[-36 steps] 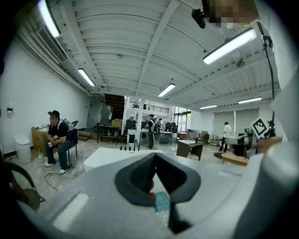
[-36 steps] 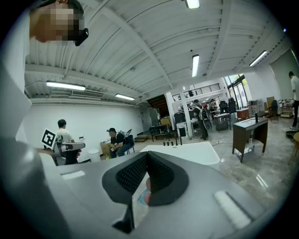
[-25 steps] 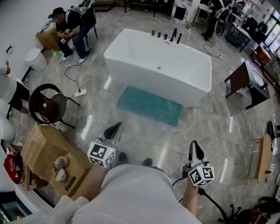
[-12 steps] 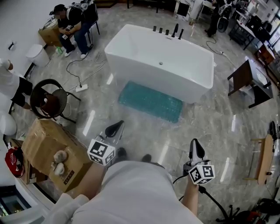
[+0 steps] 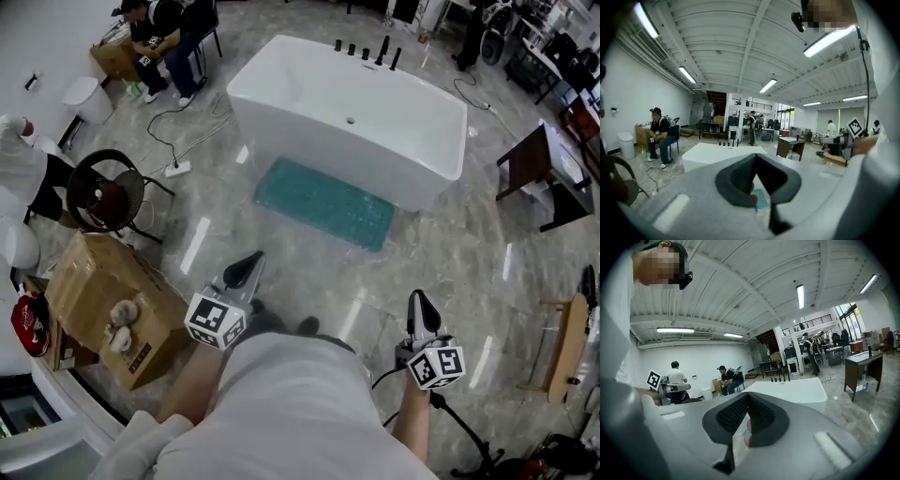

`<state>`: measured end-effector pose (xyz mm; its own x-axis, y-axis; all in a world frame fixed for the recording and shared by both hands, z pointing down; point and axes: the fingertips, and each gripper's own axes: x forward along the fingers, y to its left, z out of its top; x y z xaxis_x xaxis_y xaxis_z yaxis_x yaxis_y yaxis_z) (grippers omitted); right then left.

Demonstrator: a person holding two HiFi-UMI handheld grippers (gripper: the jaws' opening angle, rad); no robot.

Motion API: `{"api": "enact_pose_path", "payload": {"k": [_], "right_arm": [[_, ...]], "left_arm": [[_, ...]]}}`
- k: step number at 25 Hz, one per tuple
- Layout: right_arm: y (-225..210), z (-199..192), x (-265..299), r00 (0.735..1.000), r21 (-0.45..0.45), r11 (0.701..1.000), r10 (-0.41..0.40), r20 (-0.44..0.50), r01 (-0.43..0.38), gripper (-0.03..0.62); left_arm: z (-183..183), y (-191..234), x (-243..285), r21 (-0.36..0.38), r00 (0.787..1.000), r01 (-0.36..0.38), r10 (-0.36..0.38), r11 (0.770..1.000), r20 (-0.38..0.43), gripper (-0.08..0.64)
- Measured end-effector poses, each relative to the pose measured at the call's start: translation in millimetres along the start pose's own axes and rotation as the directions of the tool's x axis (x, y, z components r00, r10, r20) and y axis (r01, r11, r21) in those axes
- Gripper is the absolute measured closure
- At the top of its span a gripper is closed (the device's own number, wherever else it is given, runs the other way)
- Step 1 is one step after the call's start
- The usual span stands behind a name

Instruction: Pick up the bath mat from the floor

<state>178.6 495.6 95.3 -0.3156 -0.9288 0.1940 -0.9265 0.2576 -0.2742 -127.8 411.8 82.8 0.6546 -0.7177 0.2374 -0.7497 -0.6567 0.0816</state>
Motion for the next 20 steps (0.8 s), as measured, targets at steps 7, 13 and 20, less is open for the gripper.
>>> {"api": "enact_pose_path", "payload": {"k": [7,13,20], "right_arm": [[-15,-2,-2,1.000,0.021,1.000,0.004,0.006,-0.004,0.588],[-15,-6,1,1.000,0.028,0.999,0.014,0.001,-0.014,0.588],[-15,-10,18,1.000,0.031,0.999,0.018,-0.003,-0.018,0.588]], "left_arm": [[-4,-13,8,-0.002,1.000,-0.010,0.010,1.000,-0.013,0.558],[-5,-9,13,0.004,0.999,-0.026,0.026,1.000,-0.024,0.558],[-6,6,26,-0.010,0.999,-0.026,0.026,1.000,-0.023,0.558]]}}
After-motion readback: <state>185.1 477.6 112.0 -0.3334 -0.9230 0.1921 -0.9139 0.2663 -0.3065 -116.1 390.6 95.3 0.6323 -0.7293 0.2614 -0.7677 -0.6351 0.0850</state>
